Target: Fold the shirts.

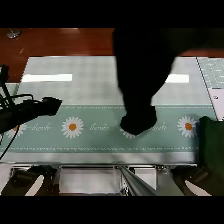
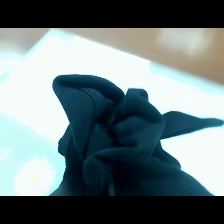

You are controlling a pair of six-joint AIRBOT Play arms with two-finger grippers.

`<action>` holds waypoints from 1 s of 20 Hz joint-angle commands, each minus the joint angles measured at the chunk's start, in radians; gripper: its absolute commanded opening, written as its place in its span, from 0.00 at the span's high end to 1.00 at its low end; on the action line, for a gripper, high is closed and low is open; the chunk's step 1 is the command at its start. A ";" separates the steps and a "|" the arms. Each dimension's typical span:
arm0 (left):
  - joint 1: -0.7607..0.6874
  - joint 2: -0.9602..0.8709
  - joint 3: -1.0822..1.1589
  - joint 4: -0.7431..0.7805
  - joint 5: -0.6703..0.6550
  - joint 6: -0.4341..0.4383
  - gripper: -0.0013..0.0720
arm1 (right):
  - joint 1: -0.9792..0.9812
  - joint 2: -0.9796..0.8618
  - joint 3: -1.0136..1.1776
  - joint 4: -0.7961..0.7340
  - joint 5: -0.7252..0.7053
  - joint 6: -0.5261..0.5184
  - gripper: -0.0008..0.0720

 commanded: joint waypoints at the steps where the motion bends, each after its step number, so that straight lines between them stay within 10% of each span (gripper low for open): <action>1: 0.024 -0.020 -0.002 0.006 0.059 -0.039 0.02 | 0.191 -0.058 -0.381 0.053 -0.285 0.140 0.95; 5: 0.063 -0.056 -0.002 -0.021 0.018 -0.033 0.02 | 0.272 -0.322 -0.454 0.266 -0.352 0.102 0.94; 6: 0.055 -0.072 -0.002 -0.036 -0.011 -0.032 0.03 | 0.272 -0.372 -0.436 0.348 -0.365 0.069 0.66; 7: 0.043 -0.090 -0.003 -0.053 -0.023 -0.027 0.02 | 0.262 -0.414 -0.409 0.447 -0.353 0.016 0.12; 13: 0.004 -0.207 -0.003 -0.135 -0.111 0.100 0.02 | -0.158 -0.328 -0.174 0.610 0.037 -0.113 0.14; 16: 0.050 -0.283 -0.021 -0.159 -0.137 0.132 0.03 | -0.449 -0.134 -0.198 0.268 0.194 -0.085 0.14; 20: 0.130 -0.428 -0.095 -0.657 -0.170 0.399 0.03 | -0.727 0.148 -0.570 0.034 0.186 -0.027 0.14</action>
